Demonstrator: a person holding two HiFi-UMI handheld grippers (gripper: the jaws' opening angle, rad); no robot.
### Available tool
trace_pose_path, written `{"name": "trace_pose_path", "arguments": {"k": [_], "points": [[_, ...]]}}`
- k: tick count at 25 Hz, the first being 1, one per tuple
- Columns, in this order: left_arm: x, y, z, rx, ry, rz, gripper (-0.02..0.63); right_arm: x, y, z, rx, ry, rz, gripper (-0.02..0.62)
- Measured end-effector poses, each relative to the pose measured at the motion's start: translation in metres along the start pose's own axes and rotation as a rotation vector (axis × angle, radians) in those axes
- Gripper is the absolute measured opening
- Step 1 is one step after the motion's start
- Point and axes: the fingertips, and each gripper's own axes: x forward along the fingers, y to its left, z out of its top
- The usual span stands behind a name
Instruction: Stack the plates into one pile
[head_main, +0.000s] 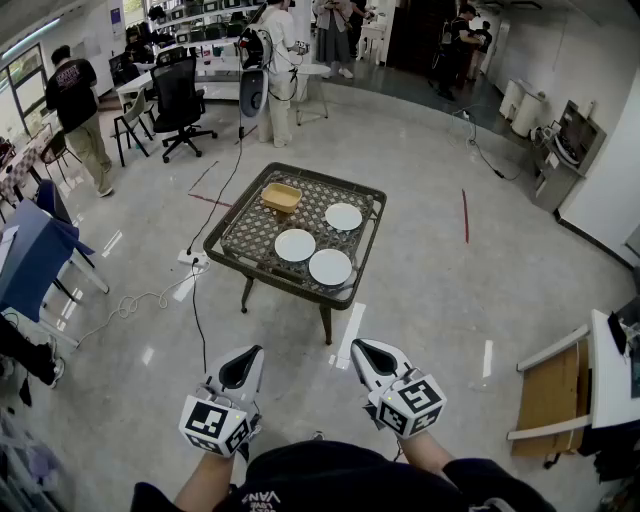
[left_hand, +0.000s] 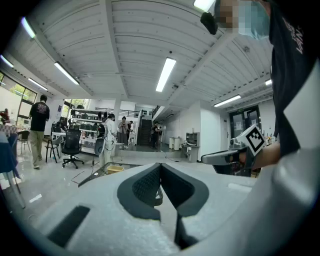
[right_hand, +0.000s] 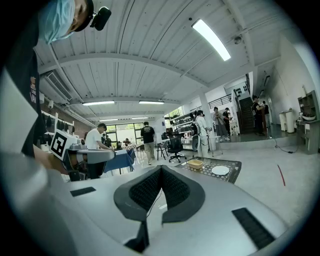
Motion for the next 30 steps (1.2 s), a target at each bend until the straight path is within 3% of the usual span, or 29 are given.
{"name": "trace_pose_path", "arguments": {"k": [12,13,14,15,16,26,30], "points": [[0.025,0.024,-0.019,-0.087,0.020,0.000,0.026,0.028,-0.023,-0.002,0.066,-0.033,-0.014,0.021],[0.030,0.030,-0.022,-0.101,0.027,-0.010,0.044,0.036,-0.026,-0.003,0.075,-0.032,-0.025,0.108],[0.036,0.037,-0.025,-0.120,0.035,-0.023,0.112,0.044,-0.029,-0.005,0.083,-0.031,-0.036,0.139],[0.042,0.045,-0.030,-0.137,0.045,-0.037,0.173,0.052,-0.032,-0.006,0.088,-0.027,-0.047,0.126],[0.048,0.053,-0.033,-0.147,0.056,-0.053,0.186,0.061,-0.035,-0.009,0.090,-0.022,-0.059,0.131],[0.125,0.149,-0.042,-0.131,0.114,-0.204,0.202,0.157,-0.073,-0.012,0.107,-0.011,-0.220,0.152],[0.154,0.174,-0.042,-0.130,0.150,-0.300,0.204,0.183,-0.084,-0.014,0.149,-0.014,-0.314,0.152]]}}
